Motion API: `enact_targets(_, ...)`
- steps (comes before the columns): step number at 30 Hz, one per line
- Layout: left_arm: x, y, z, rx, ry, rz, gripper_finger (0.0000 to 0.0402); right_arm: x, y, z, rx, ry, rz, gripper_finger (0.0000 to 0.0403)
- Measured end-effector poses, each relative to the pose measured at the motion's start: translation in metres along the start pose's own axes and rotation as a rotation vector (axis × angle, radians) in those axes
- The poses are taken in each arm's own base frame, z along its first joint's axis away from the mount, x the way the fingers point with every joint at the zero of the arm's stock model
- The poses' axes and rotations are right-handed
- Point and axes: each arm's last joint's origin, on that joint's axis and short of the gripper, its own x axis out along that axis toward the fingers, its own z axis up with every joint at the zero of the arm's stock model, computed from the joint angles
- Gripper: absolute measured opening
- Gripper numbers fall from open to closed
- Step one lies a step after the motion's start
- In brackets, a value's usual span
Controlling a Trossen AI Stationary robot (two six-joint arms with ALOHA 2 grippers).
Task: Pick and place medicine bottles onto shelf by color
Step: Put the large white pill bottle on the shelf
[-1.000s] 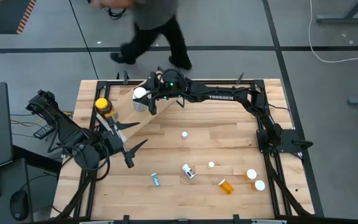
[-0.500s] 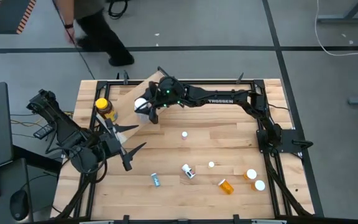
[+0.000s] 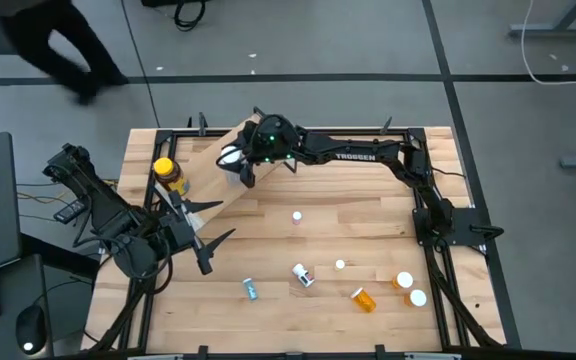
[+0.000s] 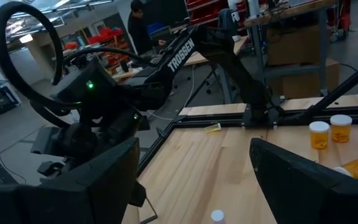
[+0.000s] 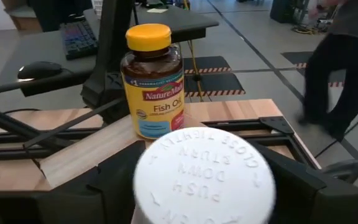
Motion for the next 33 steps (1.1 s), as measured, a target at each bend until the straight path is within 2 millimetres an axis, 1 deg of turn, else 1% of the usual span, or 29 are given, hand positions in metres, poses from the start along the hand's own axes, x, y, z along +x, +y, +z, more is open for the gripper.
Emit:
enact_targets(8, 0.0, 0.001, -0.004, -0.005, 0.014, 0.035, 0.0313, -0.003, 0.002, 0.003, -0.015, 0.001, 0.024, 0.032)
enact_targets(15, 0.0, 0.002, -0.005, -0.01, 0.018, 0.051, 0.0313, -0.019, 0.003, 0.013, -0.025, 0.055, 0.017, 0.0346)
enact_targets(20, 0.001, 0.003, -0.007, -0.005, 0.022, 0.071, 0.0313, -0.037, 0.002, 0.022, -0.022, 0.124, -0.01, 0.0356)
enact_targets(24, 0.008, 0.005, -0.011, -0.034, 0.032, 0.12, 0.0313, -0.057, -0.004, 0.027, -0.052, 0.208, -0.075, 0.0357)
enact_targets(27, 0.018, 0.008, -0.019, -0.039, 0.051, 0.164, 0.0313, -0.074, -0.013, 0.029, -0.044, 0.283, -0.128, 0.0357)
enact_targets(30, 0.029, 0.011, -0.029, -0.024, 0.073, 0.217, 0.0314, -0.092, -0.027, 0.03, -0.014, 0.343, -0.163, 0.0357)
enact_targets(33, 0.039, 0.016, -0.035, -0.021, 0.089, 0.266, 0.0313, -0.109, -0.041, 0.032, 0.017, 0.388, -0.198, 0.0357)
